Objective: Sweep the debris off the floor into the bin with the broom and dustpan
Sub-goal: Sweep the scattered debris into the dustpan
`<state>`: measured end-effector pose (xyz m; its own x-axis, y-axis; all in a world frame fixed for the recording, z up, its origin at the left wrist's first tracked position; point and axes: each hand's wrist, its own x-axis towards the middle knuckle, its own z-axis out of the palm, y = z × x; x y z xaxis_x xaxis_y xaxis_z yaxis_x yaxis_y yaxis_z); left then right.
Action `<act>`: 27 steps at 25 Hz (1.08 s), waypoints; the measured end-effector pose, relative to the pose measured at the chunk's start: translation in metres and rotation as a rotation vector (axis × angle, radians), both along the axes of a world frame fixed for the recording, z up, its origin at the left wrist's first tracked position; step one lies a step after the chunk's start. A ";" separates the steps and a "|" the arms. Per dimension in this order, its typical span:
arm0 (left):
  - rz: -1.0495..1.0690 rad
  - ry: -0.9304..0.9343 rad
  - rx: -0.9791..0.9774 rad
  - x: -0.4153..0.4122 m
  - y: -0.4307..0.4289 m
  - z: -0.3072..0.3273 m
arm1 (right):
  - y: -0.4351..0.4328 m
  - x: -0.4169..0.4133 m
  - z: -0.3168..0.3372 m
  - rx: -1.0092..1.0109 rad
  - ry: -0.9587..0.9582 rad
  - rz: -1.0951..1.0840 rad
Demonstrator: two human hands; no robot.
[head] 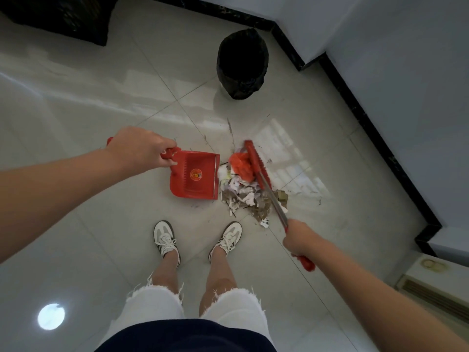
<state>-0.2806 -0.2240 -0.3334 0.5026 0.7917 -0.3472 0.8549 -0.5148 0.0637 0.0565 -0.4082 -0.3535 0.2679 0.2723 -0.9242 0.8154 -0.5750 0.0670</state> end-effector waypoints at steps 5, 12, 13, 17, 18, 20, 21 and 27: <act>0.030 0.004 -0.015 -0.011 -0.002 -0.003 | -0.015 -0.066 0.015 0.001 0.113 0.048; 0.033 -0.010 0.000 -0.035 -0.024 -0.009 | -0.026 -0.078 0.048 0.076 0.200 -0.136; 0.039 -0.024 -0.002 -0.042 -0.025 -0.009 | -0.031 -0.067 0.059 0.078 0.176 -0.127; 0.056 -0.099 -0.026 -0.070 -0.027 -0.007 | -0.065 -0.037 0.093 0.082 0.017 -0.062; 0.062 -0.132 -0.020 -0.078 -0.028 -0.007 | -0.074 -0.035 0.095 0.099 -0.008 -0.093; 0.060 -0.201 0.020 -0.095 -0.033 -0.007 | -0.089 -0.030 0.094 0.133 -0.051 -0.170; 0.055 -0.222 0.045 -0.103 -0.035 -0.007 | -0.095 -0.029 0.093 0.143 -0.074 -0.213; -0.023 -0.170 0.026 -0.128 -0.028 -0.008 | -0.118 -0.019 0.057 0.142 -0.251 -0.526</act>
